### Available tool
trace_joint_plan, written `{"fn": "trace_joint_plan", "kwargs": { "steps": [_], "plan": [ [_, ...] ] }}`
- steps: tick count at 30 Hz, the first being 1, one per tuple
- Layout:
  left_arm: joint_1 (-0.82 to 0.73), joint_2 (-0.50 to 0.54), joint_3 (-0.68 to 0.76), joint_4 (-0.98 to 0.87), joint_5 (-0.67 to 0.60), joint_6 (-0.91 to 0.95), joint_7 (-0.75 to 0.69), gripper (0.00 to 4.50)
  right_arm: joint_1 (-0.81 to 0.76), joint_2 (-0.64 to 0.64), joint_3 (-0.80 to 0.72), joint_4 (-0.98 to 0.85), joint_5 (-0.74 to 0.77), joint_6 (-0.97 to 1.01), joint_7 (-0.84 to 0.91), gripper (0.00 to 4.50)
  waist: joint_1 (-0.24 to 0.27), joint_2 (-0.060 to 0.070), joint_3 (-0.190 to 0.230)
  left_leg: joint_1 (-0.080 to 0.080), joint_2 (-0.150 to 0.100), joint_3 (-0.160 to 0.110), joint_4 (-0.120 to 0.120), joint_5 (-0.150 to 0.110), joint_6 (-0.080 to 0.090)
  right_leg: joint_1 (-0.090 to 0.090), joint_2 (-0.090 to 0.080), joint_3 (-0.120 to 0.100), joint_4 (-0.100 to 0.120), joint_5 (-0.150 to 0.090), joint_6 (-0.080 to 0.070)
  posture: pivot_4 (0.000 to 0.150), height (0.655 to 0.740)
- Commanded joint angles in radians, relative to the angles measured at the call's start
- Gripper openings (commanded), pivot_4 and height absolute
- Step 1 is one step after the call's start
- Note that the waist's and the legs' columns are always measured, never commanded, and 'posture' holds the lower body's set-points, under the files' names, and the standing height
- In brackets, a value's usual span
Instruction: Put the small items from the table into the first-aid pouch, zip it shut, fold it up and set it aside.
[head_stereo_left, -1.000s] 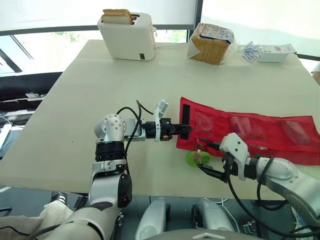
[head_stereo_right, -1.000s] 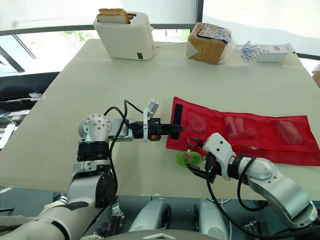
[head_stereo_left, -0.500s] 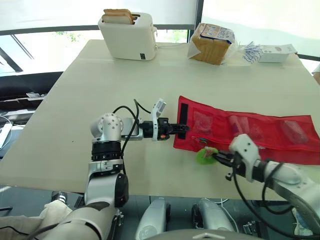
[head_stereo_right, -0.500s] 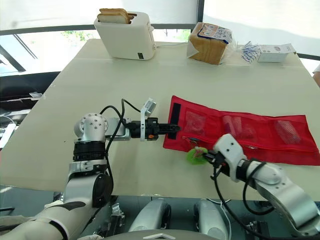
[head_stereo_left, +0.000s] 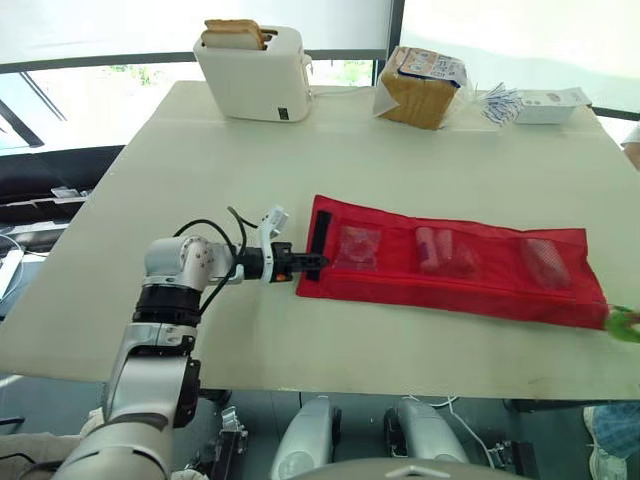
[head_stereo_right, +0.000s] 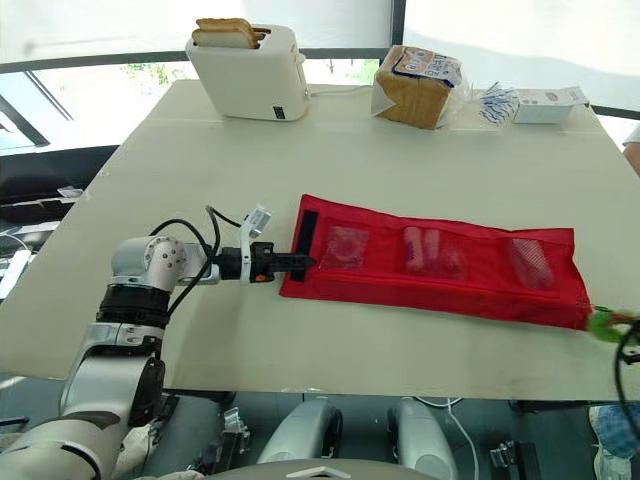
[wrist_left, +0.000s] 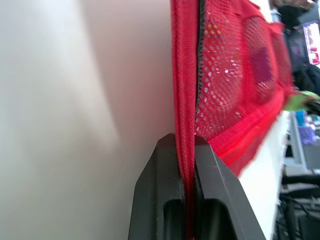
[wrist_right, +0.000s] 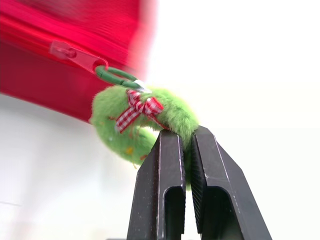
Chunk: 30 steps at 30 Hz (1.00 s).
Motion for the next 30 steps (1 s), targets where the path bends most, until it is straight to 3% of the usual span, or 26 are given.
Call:
{"fn": "trace_joint_plan", "kwargs": {
  "steps": [1,7,18,24,25,27,30],
  "plan": [
    [-0.024,0.037,0.004,0.047,0.054,-0.079,-0.033,0.0,0.0,-0.033,-0.081,0.057,-0.068,-0.044,0.004,0.07,-0.002,0.0,0.0,0.0,0.0,0.0,0.0,0.0,0.0,0.0,0.0,0.0,0.0,0.0,0.0,0.15,0.74],
    [-0.009,0.046,0.01,0.054,0.073,-0.105,-0.055,0.0,-0.057,-0.039,-0.041,0.054,-0.065,-0.048,0.022,0.07,-0.001,0.001,0.0,0.0,0.0,0.0,0.0,0.0,0.0,0.0,0.0,0.0,0.0,0.0,0.0,0.15,0.74],
    [0.137,0.077,0.142,-0.133,0.019,-0.053,0.011,0.0,-0.281,-0.089,0.152,0.168,-0.086,-0.093,0.038,0.07,-0.02,0.002,0.0,0.0,0.001,0.0,0.0,0.0,0.0,0.0,0.0,0.001,0.001,0.0,0.0,0.15,0.74],
    [0.182,0.093,0.232,-0.159,0.032,-0.156,0.052,0.0,-0.339,-0.075,0.216,0.195,-0.035,-0.047,0.078,0.07,-0.02,0.002,0.0,0.0,0.001,0.0,0.0,0.0,0.0,0.0,0.0,0.0,0.001,0.0,0.0,0.15,0.74],
    [0.188,0.096,0.23,-0.165,0.04,-0.164,0.064,0.71,-0.337,-0.075,0.218,0.194,-0.036,-0.05,0.082,0.0,-0.019,0.002,0.0,0.0,0.001,0.0,0.0,0.0,0.0,0.0,0.0,0.0,0.001,0.0,0.0,0.15,0.74],
    [0.217,0.107,0.209,-0.186,0.072,-0.215,0.069,1.42,-0.32,-0.06,0.205,0.174,-0.025,-0.043,0.09,0.72,-0.018,0.002,-0.001,0.0,0.001,0.0,0.0,0.0,0.0,0.0,0.0,0.0,0.0,0.0,0.0,0.15,0.74],
    [0.209,0.066,0.272,-0.17,0.134,-0.373,0.199,2.3,-0.251,-0.009,0.07,0.071,0.023,0.016,0.096,1.6,-0.003,0.003,-0.001,-0.001,0.001,0.0,0.0,0.0,0.001,0.0,-0.001,0.0,0.0,0.0,0.0,0.15,0.74]
  ]
}}
